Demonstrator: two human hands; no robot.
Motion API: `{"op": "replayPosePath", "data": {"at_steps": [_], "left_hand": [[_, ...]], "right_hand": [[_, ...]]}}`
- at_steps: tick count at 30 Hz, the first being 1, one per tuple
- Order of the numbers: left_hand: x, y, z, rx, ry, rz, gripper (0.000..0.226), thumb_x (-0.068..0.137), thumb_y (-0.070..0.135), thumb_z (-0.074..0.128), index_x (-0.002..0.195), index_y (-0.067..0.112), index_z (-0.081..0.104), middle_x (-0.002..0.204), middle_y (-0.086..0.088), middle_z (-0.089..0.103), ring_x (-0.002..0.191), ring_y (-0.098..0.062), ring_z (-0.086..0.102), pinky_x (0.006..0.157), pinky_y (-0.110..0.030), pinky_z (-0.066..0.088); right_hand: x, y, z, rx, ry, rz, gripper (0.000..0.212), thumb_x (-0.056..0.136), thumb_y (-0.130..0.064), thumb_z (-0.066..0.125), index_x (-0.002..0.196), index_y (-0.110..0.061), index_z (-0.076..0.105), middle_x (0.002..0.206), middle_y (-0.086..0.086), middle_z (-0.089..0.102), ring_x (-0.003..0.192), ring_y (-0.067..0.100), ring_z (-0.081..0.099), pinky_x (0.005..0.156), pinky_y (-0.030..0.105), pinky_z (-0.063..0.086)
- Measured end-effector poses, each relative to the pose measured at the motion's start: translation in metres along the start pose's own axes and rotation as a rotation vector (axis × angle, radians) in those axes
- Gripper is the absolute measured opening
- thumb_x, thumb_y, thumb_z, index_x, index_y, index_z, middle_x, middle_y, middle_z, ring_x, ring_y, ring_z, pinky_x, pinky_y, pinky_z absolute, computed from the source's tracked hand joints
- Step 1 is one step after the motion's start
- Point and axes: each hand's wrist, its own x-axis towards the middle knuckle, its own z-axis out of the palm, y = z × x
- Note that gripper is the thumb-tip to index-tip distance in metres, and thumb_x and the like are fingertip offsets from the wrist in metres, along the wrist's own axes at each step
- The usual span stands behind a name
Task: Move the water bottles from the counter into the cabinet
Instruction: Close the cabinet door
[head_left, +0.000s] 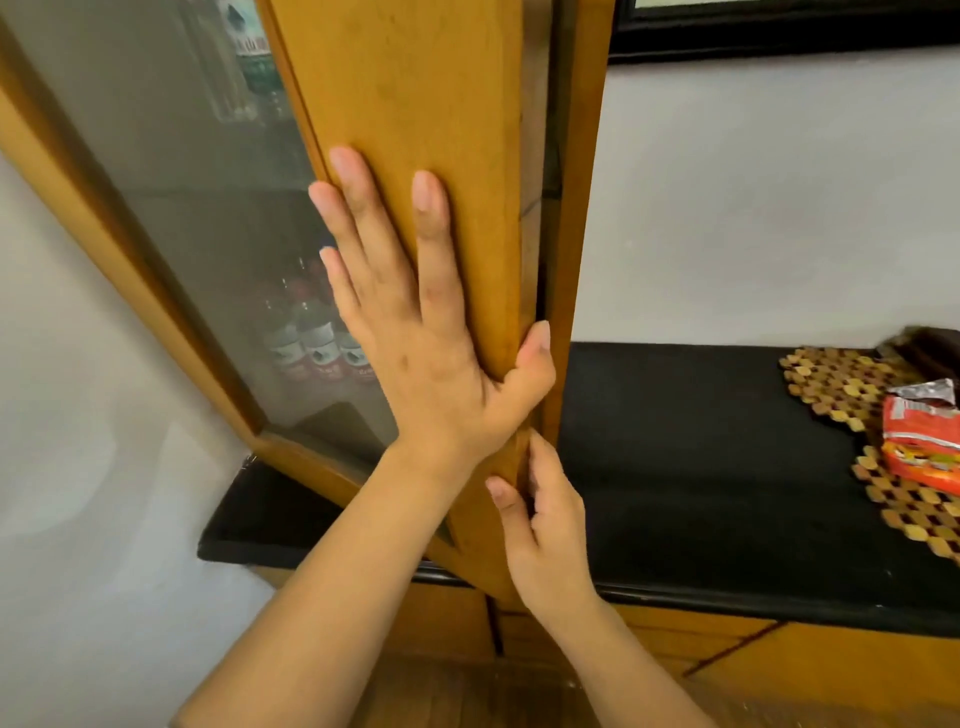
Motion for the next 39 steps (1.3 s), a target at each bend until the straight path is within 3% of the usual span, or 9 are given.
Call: {"op": "replayPosePath", "data": {"at_steps": [2,9,14,21,24,28,32,34,39], "left_hand": [[0.0,-0.001,0.007,0.008,0.024,-0.004,0.077,0.076,0.053,0.042,0.14,0.028,0.009,0.142,-0.031,0.009,0.136,-0.051,0.004,0.113,-0.06,0.006],[0.006,-0.005,0.029,0.021,0.039,0.023,0.066,0.082,0.056,0.035,0.138,0.024,0.019,0.139,-0.038,0.018,0.133,-0.054,0.011,0.109,-0.062,0.015],[0.009,-0.01,0.045,0.064,0.075,0.043,0.075,0.078,0.052,0.043,0.14,0.027,0.009,0.138,-0.033,0.019,0.132,-0.053,0.014,0.108,-0.061,0.019],[0.025,-0.016,0.097,0.234,0.065,-0.049,0.073,0.077,0.052,0.044,0.134,0.008,0.03,0.136,-0.038,0.038,0.132,-0.047,0.025,0.111,-0.054,0.021],[0.029,-0.028,0.12,0.289,0.056,-0.046,0.074,0.077,0.055,0.044,0.133,0.009,0.03,0.135,-0.037,0.04,0.131,-0.045,0.026,0.112,-0.052,0.019],[0.034,-0.041,0.142,0.332,0.048,-0.018,0.074,0.081,0.062,0.032,0.133,0.01,0.031,0.135,-0.035,0.042,0.131,-0.044,0.025,0.112,-0.052,0.018],[0.035,-0.052,0.161,0.325,0.082,0.02,0.075,0.086,0.057,0.018,0.149,0.018,0.004,0.14,-0.03,0.035,0.133,-0.043,0.024,0.111,-0.054,0.019],[0.033,-0.056,0.167,0.335,0.095,0.031,0.071,0.088,0.054,0.017,0.145,0.023,-0.011,0.141,-0.023,0.028,0.134,-0.042,0.022,0.112,-0.053,0.018],[0.032,-0.054,0.165,0.317,0.08,0.013,0.069,0.089,0.051,0.017,0.148,0.022,-0.004,0.142,-0.023,0.028,0.135,-0.04,0.021,0.112,-0.054,0.017]], "right_hand": [[0.003,0.003,0.007,-0.001,0.1,-0.054,0.036,0.088,-0.062,0.032,0.122,-0.051,0.032,0.123,-0.024,0.046,0.118,-0.007,0.045,0.098,0.011,0.04],[0.026,0.016,0.018,0.02,0.346,-0.162,0.058,0.089,-0.06,0.027,0.139,-0.043,0.005,0.149,-0.011,0.007,0.139,0.001,0.017,0.11,0.013,0.024],[0.044,0.027,0.023,0.07,0.434,-0.174,0.065,0.088,-0.064,0.024,0.142,-0.032,0.009,0.152,-0.006,0.003,0.142,0.005,0.011,0.112,0.015,0.019],[0.098,0.045,0.013,0.07,0.497,0.012,0.086,0.071,-0.084,0.019,0.14,-0.036,0.0,0.15,-0.014,-0.006,0.138,-0.011,-0.005,0.108,0.004,0.005],[0.119,0.052,0.003,0.055,0.441,0.067,0.09,0.063,-0.091,0.017,0.136,-0.045,-0.007,0.147,-0.024,-0.013,0.136,-0.011,-0.01,0.113,0.018,0.003],[0.142,0.058,-0.004,0.033,0.381,0.133,0.087,0.06,-0.092,0.018,0.131,-0.051,-0.01,0.148,-0.023,-0.009,0.141,0.003,-0.009,0.118,0.05,0.001],[0.159,0.064,-0.007,0.045,0.269,0.169,0.08,0.06,-0.093,0.014,0.13,-0.056,0.003,0.147,-0.024,0.013,0.136,-0.009,-0.001,0.117,0.051,0.0],[0.161,0.068,-0.007,0.048,0.272,0.153,0.07,0.064,-0.09,0.017,0.126,-0.059,0.012,0.145,-0.018,0.027,0.14,0.004,0.016,0.116,0.054,0.01],[0.159,0.063,-0.007,0.065,0.261,0.19,0.068,0.065,-0.089,0.022,0.126,-0.06,0.014,0.149,-0.006,0.032,0.14,0.017,0.026,0.114,0.056,0.017]]}}
